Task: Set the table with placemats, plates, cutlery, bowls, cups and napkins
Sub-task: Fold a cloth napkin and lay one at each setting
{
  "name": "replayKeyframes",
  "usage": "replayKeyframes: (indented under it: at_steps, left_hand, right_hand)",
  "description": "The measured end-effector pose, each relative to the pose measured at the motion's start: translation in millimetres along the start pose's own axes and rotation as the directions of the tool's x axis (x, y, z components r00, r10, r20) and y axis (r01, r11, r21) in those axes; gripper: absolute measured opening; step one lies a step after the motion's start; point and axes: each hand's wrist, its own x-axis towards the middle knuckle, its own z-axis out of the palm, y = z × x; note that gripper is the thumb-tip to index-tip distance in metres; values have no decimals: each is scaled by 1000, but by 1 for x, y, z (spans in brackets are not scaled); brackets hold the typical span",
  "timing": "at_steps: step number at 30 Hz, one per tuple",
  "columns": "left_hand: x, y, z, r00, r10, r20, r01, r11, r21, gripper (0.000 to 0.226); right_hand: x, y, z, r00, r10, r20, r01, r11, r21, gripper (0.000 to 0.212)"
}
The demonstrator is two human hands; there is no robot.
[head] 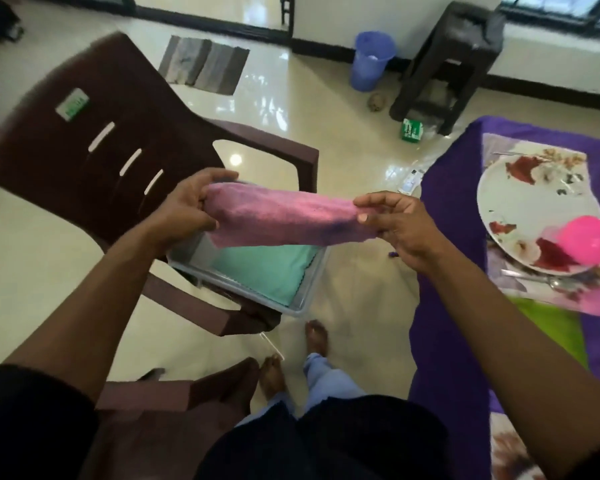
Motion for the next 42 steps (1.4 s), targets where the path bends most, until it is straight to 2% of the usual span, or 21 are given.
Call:
replayKeyframes:
  at_steps: [3,7,10,14,21,24,28,30,33,34,36,38,40,42]
  left_hand:
    - [0,12,13,999,38,9,-39,988,147,93]
    - [4,28,23,997,74,-14,-66,952,298,89]
    - [3,42,29,980,193,-48,-165,924,346,84]
    - [1,56,52,951,306,-46,-282,918,280,76]
    - [1,79,74,937,332,110,-348,914,207,39]
    - [2,98,87,918,363,159,-395,868,300,38]
    - [5,138,116,865,442,236,-499,715,490,36]
    - [4,161,131,830,463,311,-556,641,529,34]
    - [1,188,149,783,456,424,-622,593,511,27]
    - [-1,194,157,768,451,455,-637,614,466,21]
    - [-6,204,169,767,422,484,-587,766,262,7]
    - [-13,212,186,785,378,491,-458,887,51,16]
    - [-19,223,206,790,389,474,-425,904,-34,19]
    - [-21,234,230,799,443,406,-474,880,-27,23]
  right_hand:
    - [-29,0,-12,997,-46,-67,44,998,-39,29]
    - [-63,-1,-19,969,-168,-181,129,969,-211,32]
    - [-86,3,-20,927,-245,-284,140,929,-343,32]
    - [-122,19,-26,871,-313,-380,139,897,-420,33]
    - [-161,9,-47,843,-330,-426,33,821,-571,33]
    - [-181,11,-55,841,-309,-444,-32,790,-612,35]
    - [-210,7,-81,805,-349,-479,-85,731,-677,9]
    - [-225,0,-99,788,-340,-514,-92,760,-643,6]
    - [-252,-10,-126,790,-273,-549,-39,871,-490,14]
    - [-264,-12,-135,799,-252,-546,-12,901,-434,16]
    - [-284,-15,-151,822,-218,-526,59,951,-303,20]
    - [-304,-14,-168,835,-209,-509,182,978,-103,35]
    - [-321,-13,-182,825,-235,-514,288,957,24,44]
    - [-333,-9,-192,800,-244,-548,337,938,75,40]
